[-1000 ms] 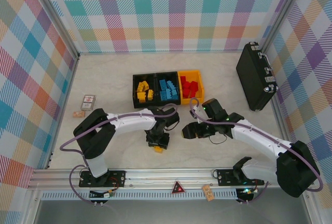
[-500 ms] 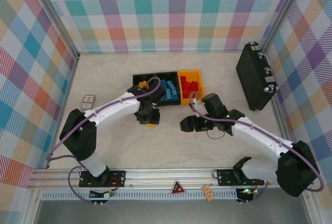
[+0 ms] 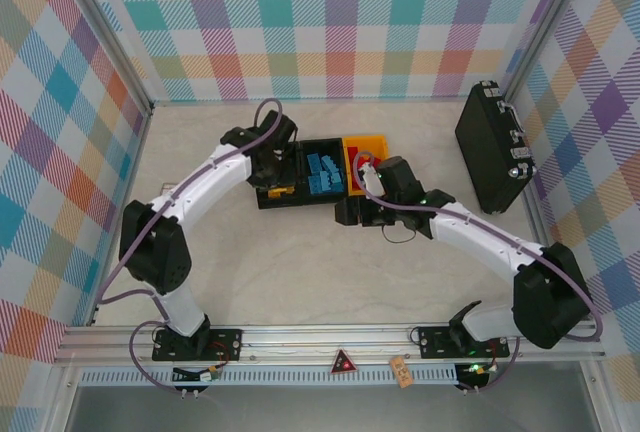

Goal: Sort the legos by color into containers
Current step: Place the lego in the container.

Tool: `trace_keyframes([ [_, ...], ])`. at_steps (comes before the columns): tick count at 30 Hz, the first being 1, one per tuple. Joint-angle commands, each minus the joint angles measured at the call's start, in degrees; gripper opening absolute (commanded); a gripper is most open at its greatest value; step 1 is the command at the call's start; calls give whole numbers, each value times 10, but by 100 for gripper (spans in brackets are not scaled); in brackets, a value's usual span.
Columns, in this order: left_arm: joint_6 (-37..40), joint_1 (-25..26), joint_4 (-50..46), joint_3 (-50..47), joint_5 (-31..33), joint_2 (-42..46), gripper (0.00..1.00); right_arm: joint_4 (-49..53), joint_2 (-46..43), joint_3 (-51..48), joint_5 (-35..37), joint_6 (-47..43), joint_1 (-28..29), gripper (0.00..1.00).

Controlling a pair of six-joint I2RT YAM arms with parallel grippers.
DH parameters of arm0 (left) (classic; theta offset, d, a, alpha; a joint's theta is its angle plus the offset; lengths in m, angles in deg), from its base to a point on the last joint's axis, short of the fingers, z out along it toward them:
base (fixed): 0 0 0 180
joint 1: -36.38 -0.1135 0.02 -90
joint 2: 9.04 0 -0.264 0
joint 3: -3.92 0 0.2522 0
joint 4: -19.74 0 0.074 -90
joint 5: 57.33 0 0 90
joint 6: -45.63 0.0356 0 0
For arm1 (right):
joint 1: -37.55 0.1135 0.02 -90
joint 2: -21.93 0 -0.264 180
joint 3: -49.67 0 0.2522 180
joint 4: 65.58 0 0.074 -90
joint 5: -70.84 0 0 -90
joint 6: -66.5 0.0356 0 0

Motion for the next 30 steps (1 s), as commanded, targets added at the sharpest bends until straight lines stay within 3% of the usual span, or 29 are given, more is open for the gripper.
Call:
trace_keyframes([
  [1, 24, -22, 5, 40, 14, -40, 26, -19, 10, 17, 14, 14, 1, 59],
  [17, 22, -68, 33, 205, 15, -203, 27, -6, 84, 104, 43, -14, -12, 59],
  [30, 17, -73, 11, 321, 3, -304, 35, -4, 124, 143, 39, -20, -24, 59],
])
